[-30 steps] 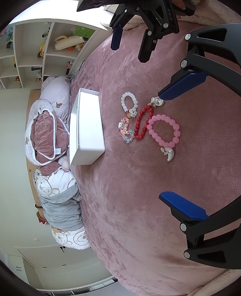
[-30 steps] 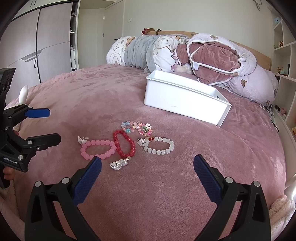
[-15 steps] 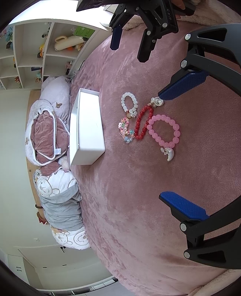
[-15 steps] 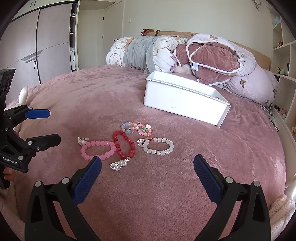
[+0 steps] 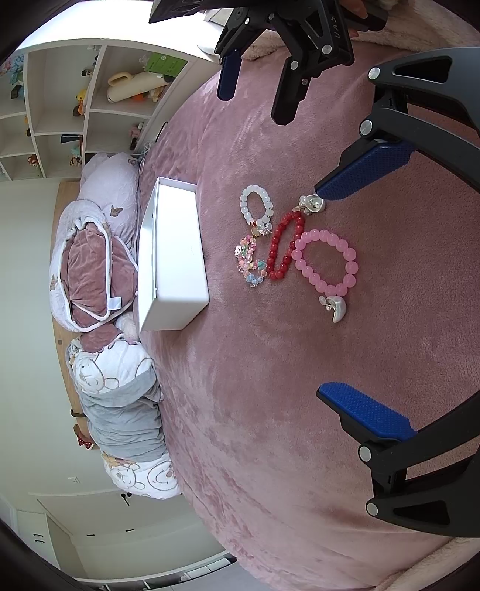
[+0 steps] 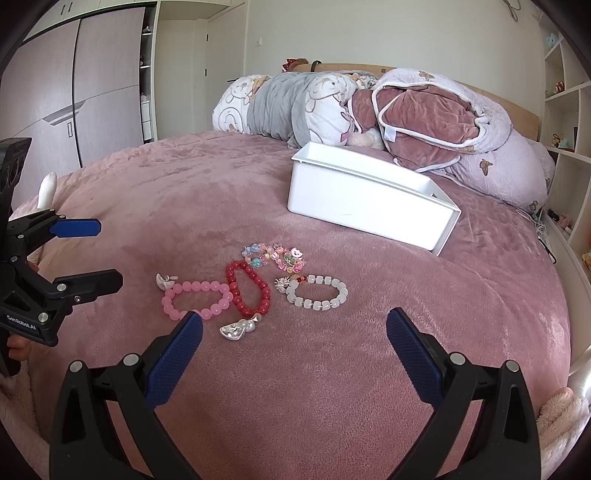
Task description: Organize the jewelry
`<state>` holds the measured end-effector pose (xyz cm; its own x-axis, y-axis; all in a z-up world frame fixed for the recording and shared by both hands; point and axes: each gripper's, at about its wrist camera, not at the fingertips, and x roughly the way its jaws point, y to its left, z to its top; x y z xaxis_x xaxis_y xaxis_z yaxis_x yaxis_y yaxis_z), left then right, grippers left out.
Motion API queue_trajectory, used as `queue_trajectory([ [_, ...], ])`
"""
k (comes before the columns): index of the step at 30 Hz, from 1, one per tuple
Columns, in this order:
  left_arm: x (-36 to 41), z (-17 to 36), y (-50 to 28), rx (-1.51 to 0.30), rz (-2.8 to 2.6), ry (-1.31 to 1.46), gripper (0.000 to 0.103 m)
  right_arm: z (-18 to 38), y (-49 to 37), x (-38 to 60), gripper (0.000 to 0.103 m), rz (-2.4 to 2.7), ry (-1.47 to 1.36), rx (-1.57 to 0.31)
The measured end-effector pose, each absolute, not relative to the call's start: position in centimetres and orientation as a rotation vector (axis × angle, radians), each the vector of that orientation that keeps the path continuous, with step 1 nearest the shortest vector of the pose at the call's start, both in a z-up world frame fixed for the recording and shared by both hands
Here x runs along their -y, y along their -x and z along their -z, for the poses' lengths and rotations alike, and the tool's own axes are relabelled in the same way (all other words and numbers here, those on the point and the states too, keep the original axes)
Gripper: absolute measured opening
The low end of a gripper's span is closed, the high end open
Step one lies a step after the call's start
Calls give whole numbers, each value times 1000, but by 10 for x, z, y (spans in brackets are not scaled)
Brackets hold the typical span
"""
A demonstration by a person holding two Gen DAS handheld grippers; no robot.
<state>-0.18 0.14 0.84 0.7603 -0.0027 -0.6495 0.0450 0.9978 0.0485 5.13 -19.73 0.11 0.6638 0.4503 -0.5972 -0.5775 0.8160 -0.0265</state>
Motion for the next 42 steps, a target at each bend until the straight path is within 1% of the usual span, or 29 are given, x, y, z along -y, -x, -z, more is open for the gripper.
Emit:
queue_trajectory([
  [42, 0, -6, 2, -706, 29, -66, 100, -2, -50, 193, 98, -587, 221, -602],
])
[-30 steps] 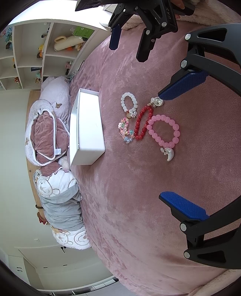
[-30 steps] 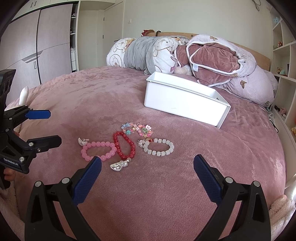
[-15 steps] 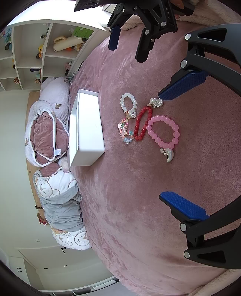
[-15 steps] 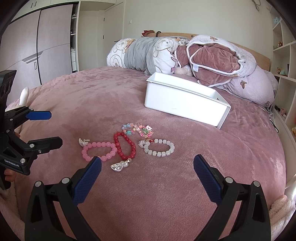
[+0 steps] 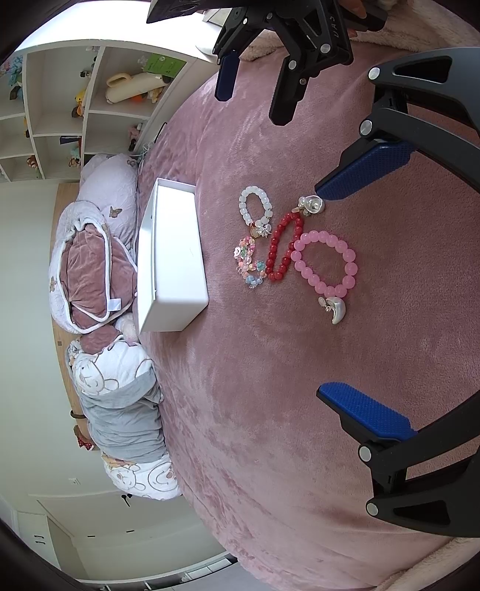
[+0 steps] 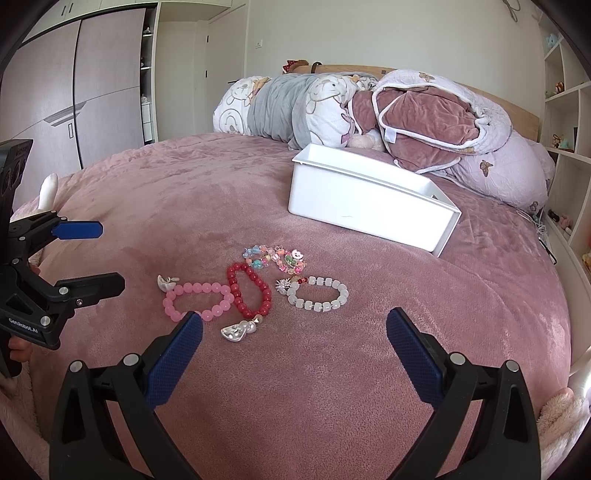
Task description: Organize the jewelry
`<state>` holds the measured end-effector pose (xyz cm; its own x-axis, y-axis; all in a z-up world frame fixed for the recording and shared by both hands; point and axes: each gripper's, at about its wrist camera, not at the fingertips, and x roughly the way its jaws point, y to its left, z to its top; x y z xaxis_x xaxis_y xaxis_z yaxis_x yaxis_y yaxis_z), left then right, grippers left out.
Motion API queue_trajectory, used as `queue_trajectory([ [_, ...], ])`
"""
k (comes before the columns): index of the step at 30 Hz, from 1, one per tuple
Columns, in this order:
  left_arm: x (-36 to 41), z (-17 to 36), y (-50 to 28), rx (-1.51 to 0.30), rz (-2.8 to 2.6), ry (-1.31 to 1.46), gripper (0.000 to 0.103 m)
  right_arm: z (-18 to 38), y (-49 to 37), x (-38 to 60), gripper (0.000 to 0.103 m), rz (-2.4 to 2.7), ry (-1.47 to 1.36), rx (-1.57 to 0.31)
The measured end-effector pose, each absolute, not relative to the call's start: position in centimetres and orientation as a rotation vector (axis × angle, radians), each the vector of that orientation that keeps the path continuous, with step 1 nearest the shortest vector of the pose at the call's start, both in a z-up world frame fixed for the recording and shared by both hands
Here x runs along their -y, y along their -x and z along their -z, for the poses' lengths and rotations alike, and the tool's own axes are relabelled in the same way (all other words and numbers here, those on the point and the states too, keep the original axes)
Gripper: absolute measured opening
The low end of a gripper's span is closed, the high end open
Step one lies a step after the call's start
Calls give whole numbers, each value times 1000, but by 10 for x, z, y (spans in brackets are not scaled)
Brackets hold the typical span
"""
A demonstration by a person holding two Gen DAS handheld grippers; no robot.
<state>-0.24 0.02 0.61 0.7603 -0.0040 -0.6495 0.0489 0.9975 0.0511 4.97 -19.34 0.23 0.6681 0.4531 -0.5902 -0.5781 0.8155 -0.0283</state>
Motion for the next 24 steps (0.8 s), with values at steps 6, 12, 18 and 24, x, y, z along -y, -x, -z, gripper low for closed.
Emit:
queue_trajectory([
  [6, 0, -6, 3, -706, 29, -65, 100, -2, -50, 194, 98, -587, 221, -602],
  [12, 1, 0, 1, -719, 33, -65, 100, -1, -50, 192, 98, -590, 218, -606],
  [18, 0, 5, -5, -742, 52, -58, 100, 6, -55, 188, 98, -595, 223, -644],
  [24, -10, 15, -18, -783, 24, -38, 100, 15, -63, 180, 98, -610, 248, -682],
])
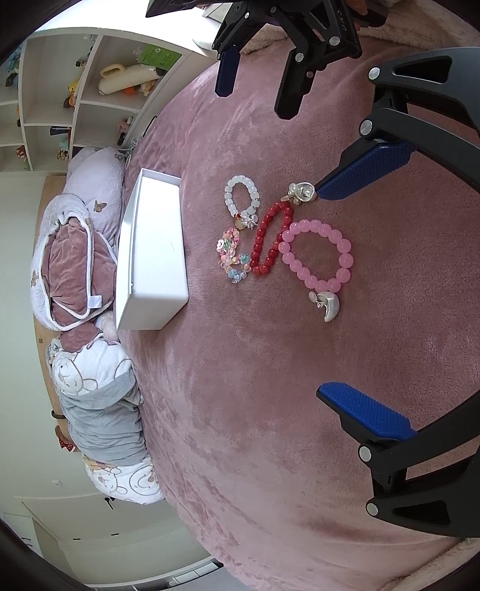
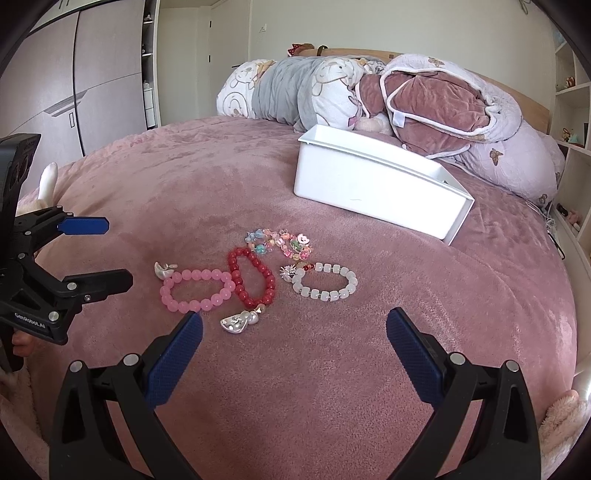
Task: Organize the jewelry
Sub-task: 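Close the left tool on the silver moon charm while the right tool grasps the silver heart charm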
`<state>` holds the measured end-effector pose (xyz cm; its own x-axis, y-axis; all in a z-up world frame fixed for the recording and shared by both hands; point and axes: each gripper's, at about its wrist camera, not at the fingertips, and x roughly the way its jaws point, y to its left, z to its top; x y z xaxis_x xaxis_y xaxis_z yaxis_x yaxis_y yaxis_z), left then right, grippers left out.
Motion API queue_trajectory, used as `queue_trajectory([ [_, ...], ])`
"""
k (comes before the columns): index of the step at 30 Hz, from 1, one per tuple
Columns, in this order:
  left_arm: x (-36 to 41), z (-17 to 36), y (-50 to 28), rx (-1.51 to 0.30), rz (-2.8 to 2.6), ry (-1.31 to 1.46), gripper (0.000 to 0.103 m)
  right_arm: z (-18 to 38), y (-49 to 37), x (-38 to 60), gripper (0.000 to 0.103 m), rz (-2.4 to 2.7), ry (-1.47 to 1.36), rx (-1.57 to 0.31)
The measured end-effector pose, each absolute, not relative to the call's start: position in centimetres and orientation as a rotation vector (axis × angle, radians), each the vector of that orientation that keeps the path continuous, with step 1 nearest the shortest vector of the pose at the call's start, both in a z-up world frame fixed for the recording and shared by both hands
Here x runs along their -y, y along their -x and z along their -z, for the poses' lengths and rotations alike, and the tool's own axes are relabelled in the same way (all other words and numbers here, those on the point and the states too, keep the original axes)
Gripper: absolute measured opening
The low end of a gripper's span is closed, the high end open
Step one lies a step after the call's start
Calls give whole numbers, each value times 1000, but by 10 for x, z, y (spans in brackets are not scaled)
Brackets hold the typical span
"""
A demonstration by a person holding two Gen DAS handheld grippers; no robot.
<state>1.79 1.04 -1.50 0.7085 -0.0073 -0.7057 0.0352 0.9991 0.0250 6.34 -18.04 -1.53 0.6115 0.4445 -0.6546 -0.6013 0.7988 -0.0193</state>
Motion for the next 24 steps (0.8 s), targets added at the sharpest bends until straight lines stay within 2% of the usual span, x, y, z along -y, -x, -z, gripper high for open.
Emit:
queue_trajectory([
  [5, -21, 23, -31, -814, -2, -11, 100, 24, -70, 173, 96, -642, 246, -719],
  [7, -26, 26, -34, -823, -8, 9, 100, 28, -74, 171, 89, -663, 233, -742],
  [9, -31, 28, -37, -829, -14, 33, 100, 33, -81, 168, 72, -679, 213, -772],
  [10, -33, 29, -39, -830, -17, 42, 100, 35, -84, 166, 69, -688, 198, -789],
  [13, -37, 34, -44, -842, -36, 41, 100, 41, -90, 162, 68, -702, 163, -812],
  [15, -38, 38, -47, -848, -32, 42, 99, 45, -92, 157, 62, -728, 153, -826],
  [16, -38, 40, -48, -851, -30, 44, 97, 46, -92, 154, 59, -739, 156, -832],
  [17, -39, 42, -50, -859, -23, 53, 89, 49, -91, 150, 58, -750, 161, -837],
  [18, -40, 44, -52, -874, -14, 72, 79, 51, -91, 145, 54, -762, 166, -845],
  [19, -43, 48, -55, -896, -4, 98, 64, 54, -90, 142, 51, -777, 169, -853],
  [23, -46, 57, -58, -919, 5, 125, 60, 62, -84, 128, 47, -809, 221, -862],
  [24, -44, 57, -58, -917, 7, 121, 60, 64, -83, 126, 43, -816, 229, -864],
])
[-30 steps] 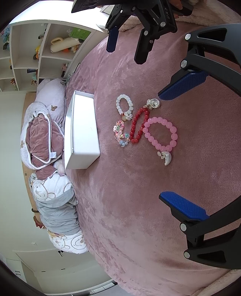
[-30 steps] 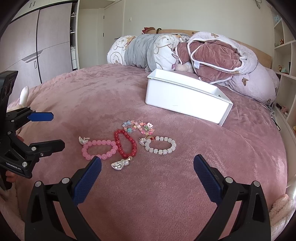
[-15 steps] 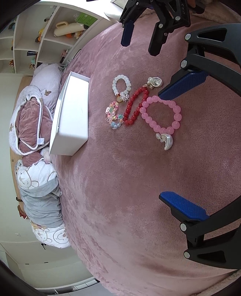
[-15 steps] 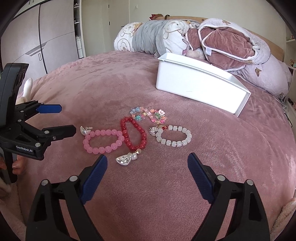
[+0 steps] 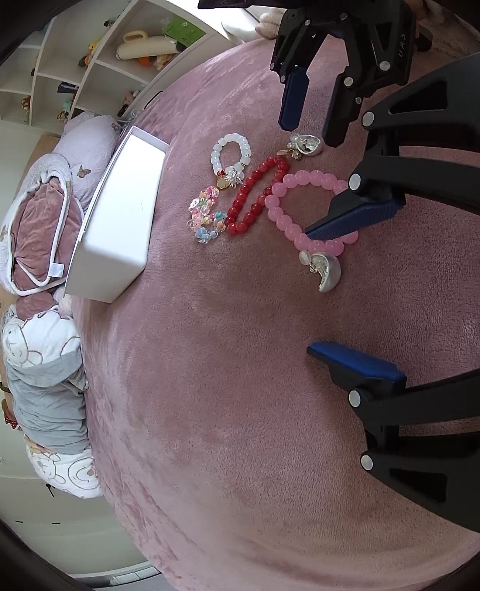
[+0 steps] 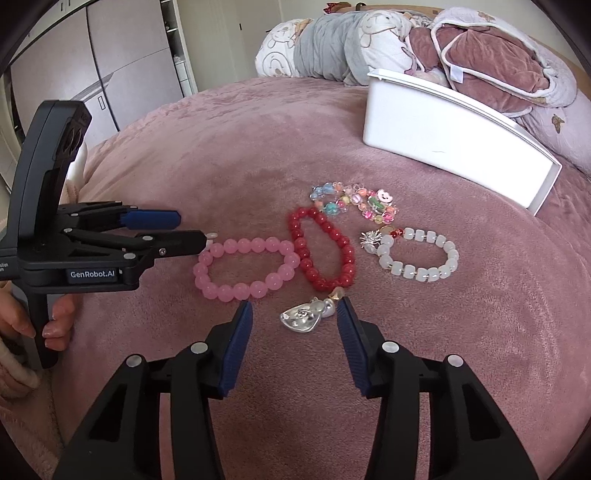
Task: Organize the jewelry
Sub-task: 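Close the left tool on the silver moon charm while the right tool grasps the silver heart charm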
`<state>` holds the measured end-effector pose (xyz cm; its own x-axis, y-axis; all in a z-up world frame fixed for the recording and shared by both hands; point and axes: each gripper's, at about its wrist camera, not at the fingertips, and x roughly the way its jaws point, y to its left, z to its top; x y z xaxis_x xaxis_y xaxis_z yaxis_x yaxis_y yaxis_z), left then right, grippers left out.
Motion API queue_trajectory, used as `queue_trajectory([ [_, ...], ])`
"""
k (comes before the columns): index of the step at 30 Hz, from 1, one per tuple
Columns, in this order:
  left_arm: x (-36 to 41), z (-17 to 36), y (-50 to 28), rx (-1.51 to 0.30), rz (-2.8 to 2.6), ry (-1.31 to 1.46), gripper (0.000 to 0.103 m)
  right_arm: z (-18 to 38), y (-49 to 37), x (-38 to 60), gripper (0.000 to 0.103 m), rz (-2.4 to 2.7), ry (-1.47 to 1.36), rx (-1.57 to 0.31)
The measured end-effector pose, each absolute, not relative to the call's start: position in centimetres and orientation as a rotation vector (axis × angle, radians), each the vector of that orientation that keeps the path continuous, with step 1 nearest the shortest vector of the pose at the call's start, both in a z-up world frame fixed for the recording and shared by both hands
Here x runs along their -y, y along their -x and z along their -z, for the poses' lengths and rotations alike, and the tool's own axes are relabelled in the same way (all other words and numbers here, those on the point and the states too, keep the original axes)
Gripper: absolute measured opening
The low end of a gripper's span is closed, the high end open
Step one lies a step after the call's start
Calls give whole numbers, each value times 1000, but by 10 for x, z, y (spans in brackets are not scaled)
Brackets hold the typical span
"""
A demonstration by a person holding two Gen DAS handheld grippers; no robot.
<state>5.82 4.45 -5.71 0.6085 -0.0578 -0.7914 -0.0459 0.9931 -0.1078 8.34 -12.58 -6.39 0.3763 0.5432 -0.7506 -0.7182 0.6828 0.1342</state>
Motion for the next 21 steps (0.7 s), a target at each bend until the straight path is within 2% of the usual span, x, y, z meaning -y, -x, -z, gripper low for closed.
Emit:
queue_trajectory([
  [1, -44, 57, -58, -916, 10, 123, 56, 65, -83, 124, 39, -817, 238, -864],
  [4, -45, 61, -60, -923, 19, 138, 41, 70, -84, 120, 37, -812, 265, -864],
  [9, -43, 63, -60, -923, 31, 138, 37, 77, -90, 120, 37, -804, 248, -894],
  [11, -42, 65, -60, -928, 41, 143, 27, 77, -89, 120, 36, -806, 249, -887],
  [12, -42, 65, -61, -932, 45, 148, 24, 76, -88, 120, 32, -809, 248, -885],
  [14, -43, 65, -59, -931, 46, 149, 24, 74, -88, 121, 27, -812, 238, -888],
  [21, -42, 62, -53, -910, 51, 155, 24, 67, -84, 127, 25, -821, 207, -871],
])
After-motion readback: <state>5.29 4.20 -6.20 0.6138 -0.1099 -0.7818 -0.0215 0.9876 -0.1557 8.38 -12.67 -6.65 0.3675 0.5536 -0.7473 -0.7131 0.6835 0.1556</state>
